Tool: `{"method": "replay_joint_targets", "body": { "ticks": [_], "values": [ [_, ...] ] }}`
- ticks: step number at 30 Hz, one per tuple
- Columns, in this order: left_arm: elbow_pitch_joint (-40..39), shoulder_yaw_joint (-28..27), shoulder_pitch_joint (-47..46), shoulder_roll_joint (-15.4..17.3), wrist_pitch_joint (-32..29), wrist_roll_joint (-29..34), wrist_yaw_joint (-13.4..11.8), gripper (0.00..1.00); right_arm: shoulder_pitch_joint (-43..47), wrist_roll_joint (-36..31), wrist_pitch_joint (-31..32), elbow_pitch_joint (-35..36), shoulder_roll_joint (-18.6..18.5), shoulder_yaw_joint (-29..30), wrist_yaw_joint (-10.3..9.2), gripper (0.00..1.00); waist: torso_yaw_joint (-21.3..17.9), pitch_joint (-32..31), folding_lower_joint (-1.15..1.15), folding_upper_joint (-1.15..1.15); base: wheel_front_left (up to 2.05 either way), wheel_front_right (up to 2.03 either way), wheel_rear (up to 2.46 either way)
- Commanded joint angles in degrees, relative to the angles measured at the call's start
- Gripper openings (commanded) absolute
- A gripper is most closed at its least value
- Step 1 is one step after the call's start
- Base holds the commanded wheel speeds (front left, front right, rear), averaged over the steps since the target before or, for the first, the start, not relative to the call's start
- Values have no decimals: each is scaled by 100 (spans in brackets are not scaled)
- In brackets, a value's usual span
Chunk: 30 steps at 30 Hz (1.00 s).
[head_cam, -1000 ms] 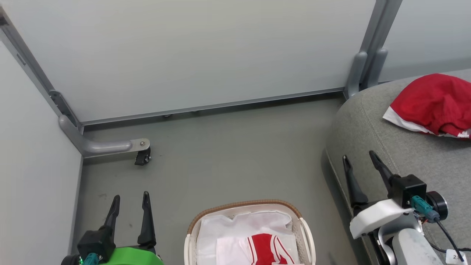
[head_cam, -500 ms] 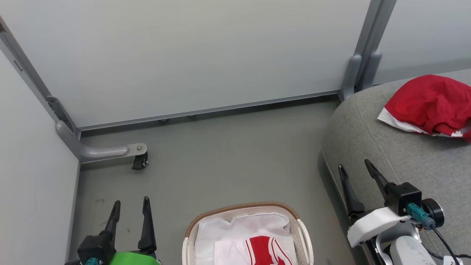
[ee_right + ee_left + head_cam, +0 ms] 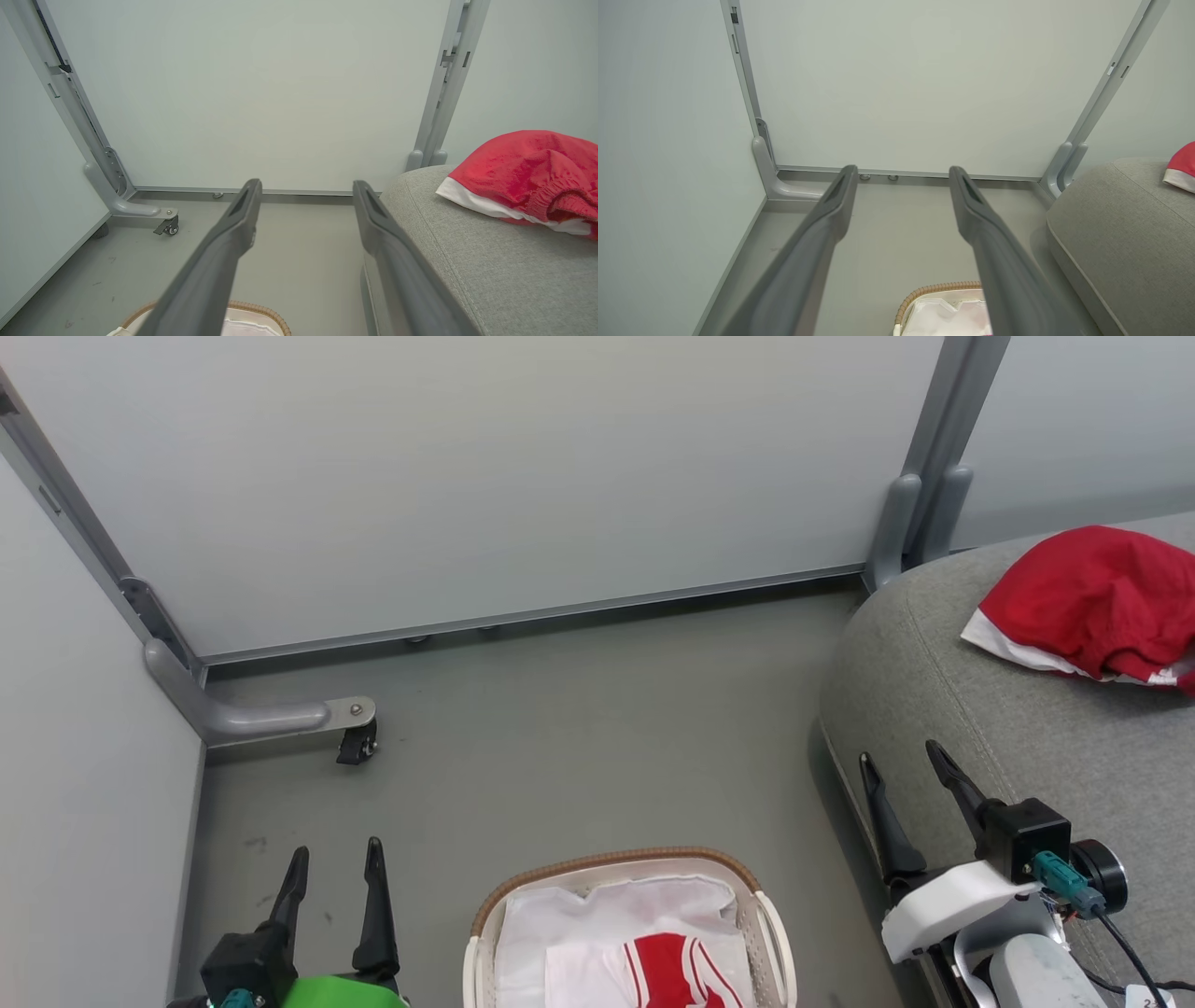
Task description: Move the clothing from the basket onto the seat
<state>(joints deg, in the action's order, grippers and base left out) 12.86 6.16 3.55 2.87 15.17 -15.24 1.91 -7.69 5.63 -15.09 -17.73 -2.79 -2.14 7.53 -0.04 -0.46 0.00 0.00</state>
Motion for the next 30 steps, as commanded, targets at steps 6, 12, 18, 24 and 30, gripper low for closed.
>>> {"method": "replay_joint_targets", "body": {
  "ticks": [6, 12, 18, 24, 30],
  "values": [
    [13, 47, -105, 4, -3, 69, 57, 100, -27, 50, -12, 24, -20, 9, -8, 100, -39, 52, 0, 0, 0, 0, 0],
    [131, 273, -338, 4, -4, 227, 132, 100, -159, -17, -12, 98, -21, 112, -8, 100, -82, 278, 0, 0, 0, 0, 0],
    [859, 1042, -1028, 6, -4, 301, 309, 100, -468, -140, -12, 224, -19, 333, -8, 100, -176, 897, 0, 0, 0, 0, 0],
    [1956, 1872, -1828, 11, -3, 170, 410, 100, -818, -126, -12, 352, -19, 396, -8, 100, -411, 1677, 0, 0, 0, 0, 0],
    [2845, 2632, -2624, 18, -3, 139, 459, 100, -1243, -21, -12, 560, -17, 380, -8, 100, -747, 2573, 0, 0, 0, 0, 0]
  ]
}}
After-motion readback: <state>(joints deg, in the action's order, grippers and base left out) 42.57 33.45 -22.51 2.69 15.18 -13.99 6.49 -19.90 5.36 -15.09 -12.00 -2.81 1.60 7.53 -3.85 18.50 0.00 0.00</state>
